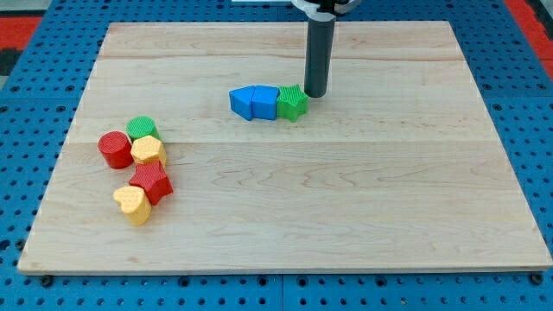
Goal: Move the green star to the center of the board
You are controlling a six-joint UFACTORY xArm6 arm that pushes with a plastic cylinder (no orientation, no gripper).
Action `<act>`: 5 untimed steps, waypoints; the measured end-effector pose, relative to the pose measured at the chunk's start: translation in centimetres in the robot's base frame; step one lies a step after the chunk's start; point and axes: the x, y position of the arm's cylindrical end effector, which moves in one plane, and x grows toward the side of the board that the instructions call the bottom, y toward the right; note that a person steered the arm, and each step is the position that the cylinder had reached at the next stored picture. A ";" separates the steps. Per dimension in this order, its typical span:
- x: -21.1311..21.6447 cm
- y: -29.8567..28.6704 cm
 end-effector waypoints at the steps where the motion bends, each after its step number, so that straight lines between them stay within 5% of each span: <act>1: 0.0 0.0; 2: 0.9 0.6; 4: 12.9 0.8; 5: 9.4 1.6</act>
